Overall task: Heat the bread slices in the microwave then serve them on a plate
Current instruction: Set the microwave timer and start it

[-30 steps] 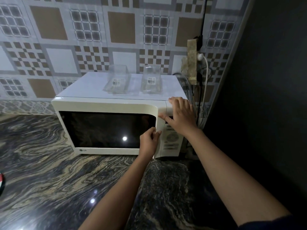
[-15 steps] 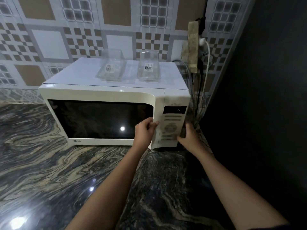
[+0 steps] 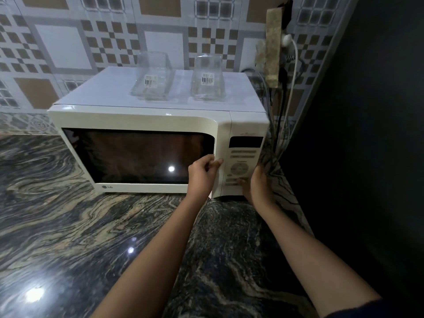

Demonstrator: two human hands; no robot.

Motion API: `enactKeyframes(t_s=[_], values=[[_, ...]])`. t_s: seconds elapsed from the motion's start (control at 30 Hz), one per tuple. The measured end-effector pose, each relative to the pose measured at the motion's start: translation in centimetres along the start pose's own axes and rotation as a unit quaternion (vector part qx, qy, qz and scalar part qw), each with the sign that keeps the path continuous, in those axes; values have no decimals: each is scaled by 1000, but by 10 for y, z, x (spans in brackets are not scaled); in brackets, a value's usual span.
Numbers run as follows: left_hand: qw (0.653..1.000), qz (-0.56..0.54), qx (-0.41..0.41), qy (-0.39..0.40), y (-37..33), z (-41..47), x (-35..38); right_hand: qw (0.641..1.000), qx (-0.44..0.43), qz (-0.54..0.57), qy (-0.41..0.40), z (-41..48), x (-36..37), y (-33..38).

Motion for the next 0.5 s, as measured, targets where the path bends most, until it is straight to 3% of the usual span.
enactKeyframes(t_s=[0.13,0.5], values=[[1000,6,-16,11,-2,1,-1,998,49,38,-2,-10,1,10],[998,36,-18,43,-19,4,-8,997,53,54,13,-11,-11,25]])
Point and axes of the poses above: each hand's wrist, its own z-axis towards the middle knuckle, its own x-axis out of the palm, y = z × x, the point moved 2 cm from there along z, towards the middle knuckle, and after that the axes turned 15 degrees about x, right-handed, at the moved point
